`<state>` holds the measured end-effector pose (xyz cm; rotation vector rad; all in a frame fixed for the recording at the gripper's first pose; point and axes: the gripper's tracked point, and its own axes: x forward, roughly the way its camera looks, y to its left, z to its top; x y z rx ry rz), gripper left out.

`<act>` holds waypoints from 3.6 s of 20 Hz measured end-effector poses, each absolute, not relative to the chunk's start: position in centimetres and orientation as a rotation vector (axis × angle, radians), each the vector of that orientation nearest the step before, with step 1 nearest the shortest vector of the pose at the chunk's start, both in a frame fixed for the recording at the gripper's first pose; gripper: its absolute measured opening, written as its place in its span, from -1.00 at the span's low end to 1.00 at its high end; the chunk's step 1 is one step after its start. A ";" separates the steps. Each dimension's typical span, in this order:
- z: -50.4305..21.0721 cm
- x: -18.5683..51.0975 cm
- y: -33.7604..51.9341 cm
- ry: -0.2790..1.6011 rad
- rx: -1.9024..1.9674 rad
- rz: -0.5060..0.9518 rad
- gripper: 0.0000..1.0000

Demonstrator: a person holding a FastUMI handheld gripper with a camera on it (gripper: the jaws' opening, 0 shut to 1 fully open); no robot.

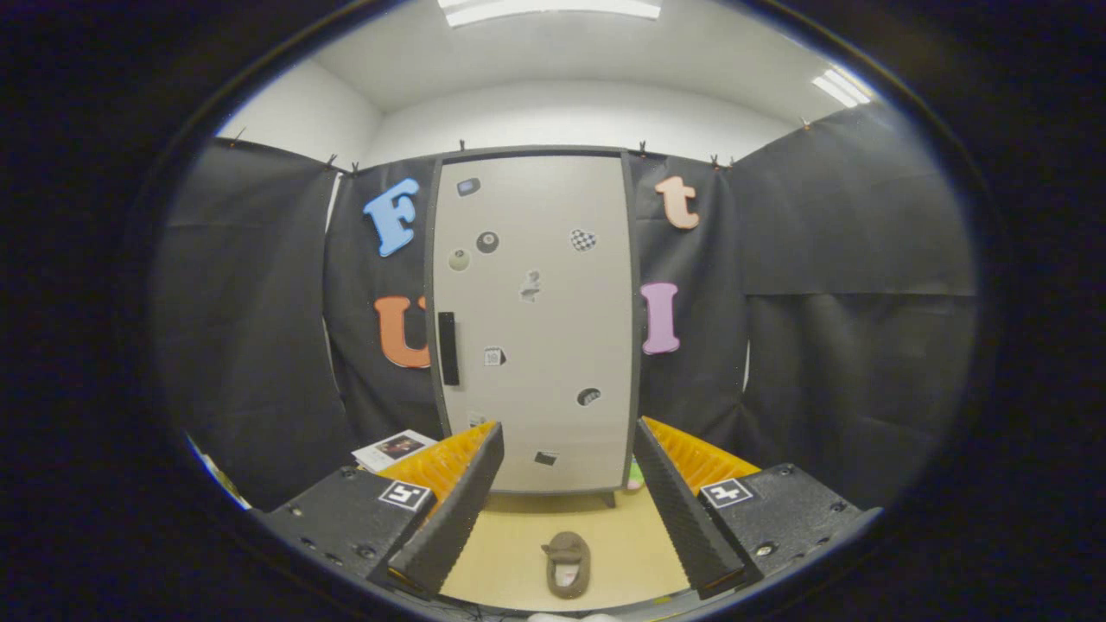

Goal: Open the shoe cabinet door, grab the shoes and put them into the shoe cabinet, then close the shoe cabinet door.

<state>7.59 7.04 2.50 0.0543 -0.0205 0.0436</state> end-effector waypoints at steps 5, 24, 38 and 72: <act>3.3 15.1 14.1 -0.017 0.063 0.148 0.97; 3.5 38.1 26.7 0.082 0.077 0.208 0.19; 3.0 31.3 24.5 0.097 0.050 0.305 -0.37; 0.2 11.7 -9.6 0.094 0.026 -0.001 -0.92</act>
